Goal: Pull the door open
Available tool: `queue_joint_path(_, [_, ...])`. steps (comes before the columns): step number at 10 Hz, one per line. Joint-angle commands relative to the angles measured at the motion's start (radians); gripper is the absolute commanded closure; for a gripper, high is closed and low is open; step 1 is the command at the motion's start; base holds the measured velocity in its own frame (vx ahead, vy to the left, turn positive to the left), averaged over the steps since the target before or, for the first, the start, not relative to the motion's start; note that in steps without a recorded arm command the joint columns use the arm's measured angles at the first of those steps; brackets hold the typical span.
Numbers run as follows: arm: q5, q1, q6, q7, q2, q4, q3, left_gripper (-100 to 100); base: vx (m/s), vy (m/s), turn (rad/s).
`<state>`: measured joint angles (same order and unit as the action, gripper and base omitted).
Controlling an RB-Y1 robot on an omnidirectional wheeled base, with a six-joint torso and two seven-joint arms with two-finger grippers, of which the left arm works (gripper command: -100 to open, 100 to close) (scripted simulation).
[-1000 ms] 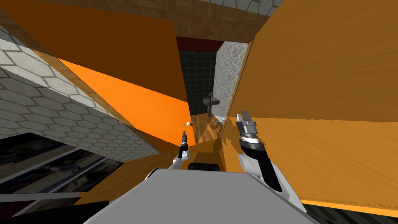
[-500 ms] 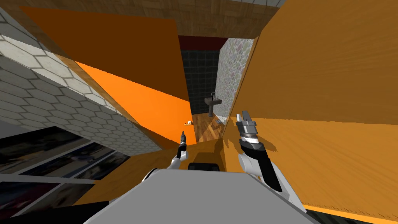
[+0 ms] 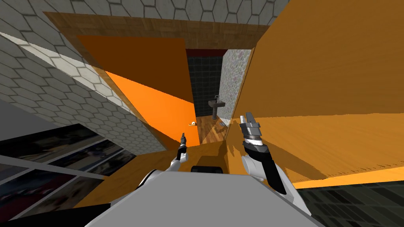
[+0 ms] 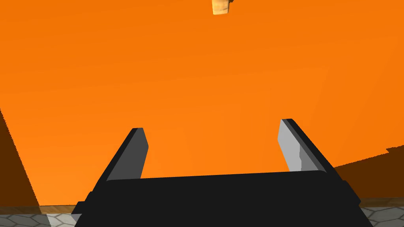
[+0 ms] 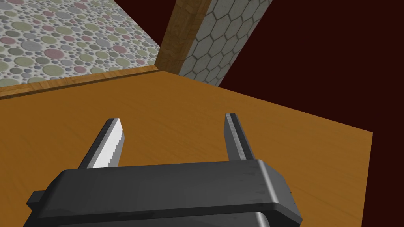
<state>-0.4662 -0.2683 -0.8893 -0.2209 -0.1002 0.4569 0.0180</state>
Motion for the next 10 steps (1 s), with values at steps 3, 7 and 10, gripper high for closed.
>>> queue_joint_path(3, [-0.002, 0.009, 0.007, 0.020, -0.009, 0.008, -0.003, -100, 0.185, 0.037, -0.176])
queue_joint_path(7, [-0.004, 0.010, 0.008, 0.030, -0.010, 0.007, -0.004, -100, 0.210, 0.026, -0.125])
queue_joint_path(10, [-0.004, 0.011, 0.009, 0.033, -0.009, 0.007, -0.005, -100, 0.212, 0.003, -0.059])
